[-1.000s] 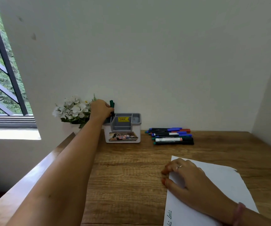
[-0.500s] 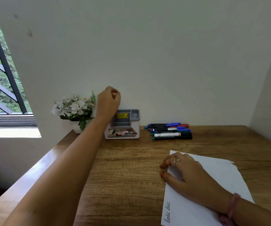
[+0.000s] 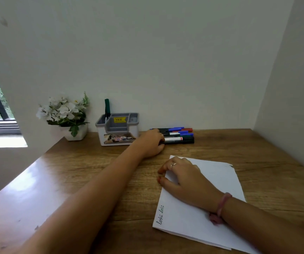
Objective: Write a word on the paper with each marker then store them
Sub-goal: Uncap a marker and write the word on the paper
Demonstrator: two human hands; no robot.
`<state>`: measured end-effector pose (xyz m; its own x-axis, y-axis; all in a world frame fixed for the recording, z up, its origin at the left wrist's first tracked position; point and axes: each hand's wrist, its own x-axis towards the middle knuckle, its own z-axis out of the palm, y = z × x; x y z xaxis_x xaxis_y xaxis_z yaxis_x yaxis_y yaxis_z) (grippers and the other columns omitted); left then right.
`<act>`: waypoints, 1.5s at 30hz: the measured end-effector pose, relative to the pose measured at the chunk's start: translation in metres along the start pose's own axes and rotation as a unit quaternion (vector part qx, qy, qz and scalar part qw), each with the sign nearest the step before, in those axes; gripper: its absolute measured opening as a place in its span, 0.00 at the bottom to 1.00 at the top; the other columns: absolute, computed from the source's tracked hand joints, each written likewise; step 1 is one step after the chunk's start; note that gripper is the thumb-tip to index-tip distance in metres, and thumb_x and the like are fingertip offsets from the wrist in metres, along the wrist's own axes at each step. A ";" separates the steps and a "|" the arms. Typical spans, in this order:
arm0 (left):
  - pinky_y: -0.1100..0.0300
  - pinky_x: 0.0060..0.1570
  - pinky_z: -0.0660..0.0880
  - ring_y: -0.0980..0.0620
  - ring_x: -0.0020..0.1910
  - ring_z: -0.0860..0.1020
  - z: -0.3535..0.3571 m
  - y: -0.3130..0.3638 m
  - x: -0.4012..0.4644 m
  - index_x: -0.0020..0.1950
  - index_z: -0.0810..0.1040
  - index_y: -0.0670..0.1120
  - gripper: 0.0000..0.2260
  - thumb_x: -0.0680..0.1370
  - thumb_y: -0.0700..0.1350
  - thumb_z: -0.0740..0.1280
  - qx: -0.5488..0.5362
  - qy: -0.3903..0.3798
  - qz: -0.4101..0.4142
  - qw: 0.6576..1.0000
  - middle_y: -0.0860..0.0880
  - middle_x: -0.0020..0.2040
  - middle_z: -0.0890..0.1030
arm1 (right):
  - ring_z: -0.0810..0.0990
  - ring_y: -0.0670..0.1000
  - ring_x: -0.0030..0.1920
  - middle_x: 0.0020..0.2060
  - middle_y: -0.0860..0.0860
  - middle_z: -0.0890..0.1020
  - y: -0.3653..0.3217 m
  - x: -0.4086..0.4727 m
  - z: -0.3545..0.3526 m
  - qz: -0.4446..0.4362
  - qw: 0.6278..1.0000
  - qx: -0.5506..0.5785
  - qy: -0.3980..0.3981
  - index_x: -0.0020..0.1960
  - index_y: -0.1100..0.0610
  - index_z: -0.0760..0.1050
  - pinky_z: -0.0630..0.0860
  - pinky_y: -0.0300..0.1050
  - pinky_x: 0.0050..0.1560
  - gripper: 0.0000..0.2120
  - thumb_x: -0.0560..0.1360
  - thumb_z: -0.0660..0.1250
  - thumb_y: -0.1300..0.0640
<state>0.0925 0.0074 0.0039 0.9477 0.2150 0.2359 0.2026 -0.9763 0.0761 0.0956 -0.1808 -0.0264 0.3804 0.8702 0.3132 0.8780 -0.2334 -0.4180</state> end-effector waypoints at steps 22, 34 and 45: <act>0.68 0.45 0.76 0.58 0.44 0.78 -0.080 0.027 -0.081 0.49 0.82 0.51 0.07 0.72 0.45 0.70 -0.143 0.093 0.078 0.982 0.54 0.45 0.80 | 0.73 0.39 0.30 0.25 0.46 0.73 0.012 0.015 -0.057 0.012 0.985 0.051 0.167 0.57 0.51 0.74 0.67 0.30 0.33 0.15 0.71 0.72 0.53; 0.72 0.55 0.72 0.64 0.54 0.77 -0.073 0.040 -0.080 0.67 0.70 0.49 0.29 0.68 0.50 0.74 -0.357 0.012 0.063 0.932 0.54 0.59 0.78 | 0.80 0.45 0.29 0.26 0.45 0.81 0.004 0.014 -0.060 0.052 0.956 0.271 0.105 0.39 0.53 0.76 0.75 0.38 0.35 0.07 0.76 0.66 0.55; 0.67 0.33 0.66 0.60 0.32 0.71 -0.032 0.061 -0.076 0.47 0.72 0.50 0.11 0.82 0.51 0.53 -0.216 -0.016 0.074 0.973 0.53 0.34 0.72 | 0.81 0.49 0.38 0.38 0.54 0.81 0.013 0.011 -0.070 0.114 0.859 0.497 -0.038 0.53 0.63 0.77 0.79 0.40 0.41 0.15 0.80 0.56 0.54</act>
<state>0.0249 -0.0675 0.0217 0.9671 0.0652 0.2459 -0.0532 -0.8933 0.4463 0.1315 -0.2048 0.0313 0.4563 0.8857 0.0854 0.0869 0.0512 -0.9949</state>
